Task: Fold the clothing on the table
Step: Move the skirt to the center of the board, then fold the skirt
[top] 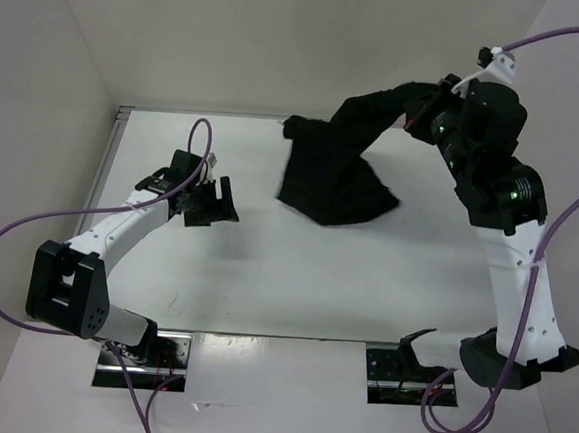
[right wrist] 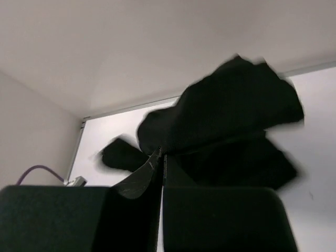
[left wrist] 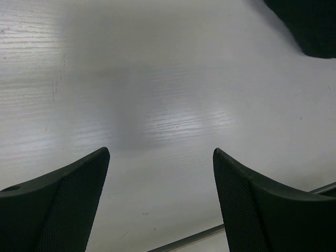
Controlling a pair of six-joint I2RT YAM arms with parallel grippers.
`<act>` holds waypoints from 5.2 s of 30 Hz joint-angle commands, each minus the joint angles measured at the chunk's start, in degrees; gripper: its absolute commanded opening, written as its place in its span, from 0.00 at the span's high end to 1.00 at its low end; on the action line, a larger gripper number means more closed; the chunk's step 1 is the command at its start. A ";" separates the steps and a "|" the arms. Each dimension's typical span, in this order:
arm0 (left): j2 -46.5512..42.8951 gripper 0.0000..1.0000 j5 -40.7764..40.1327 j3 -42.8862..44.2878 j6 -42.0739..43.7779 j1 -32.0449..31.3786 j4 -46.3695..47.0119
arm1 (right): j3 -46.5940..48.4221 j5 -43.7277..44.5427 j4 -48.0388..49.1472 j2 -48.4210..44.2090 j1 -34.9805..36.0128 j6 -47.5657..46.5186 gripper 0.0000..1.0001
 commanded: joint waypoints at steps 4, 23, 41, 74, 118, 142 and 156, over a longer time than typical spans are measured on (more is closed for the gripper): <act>-0.31 0.14 -0.79 0.61 1.91 0.31 -0.84 | -10.15 4.48 -6.89 2.83 -6.98 3.21 1.00; 6.80 0.33 2.72 3.85 2.97 0.31 2.85 | -37.30 -14.15 -3.93 2.83 -9.38 8.93 0.38; 9.71 0.51 -11.08 -0.53 -3.10 0.31 -5.93 | -49.27 -21.54 6.27 19.18 3.03 14.29 0.47; 15.78 1.00 -5.37 -4.93 -3.10 0.31 -3.21 | -54.01 -18.99 5.74 19.00 3.55 17.02 0.41; -6.80 1.00 25.65 42.43 4.99 9.98 -4.62 | -16.68 -16.07 -10.06 -18.16 -8.40 -1.78 1.00; 41.16 1.00 23.89 58.66 -1.43 9.98 2.06 | -13.51 -39.37 7.68 32.87 -20.08 -6.53 0.99; 25.02 1.00 23.38 29.45 1.11 9.98 6.54 | -38.43 -38.59 5.67 13.13 -12.90 -6.01 0.99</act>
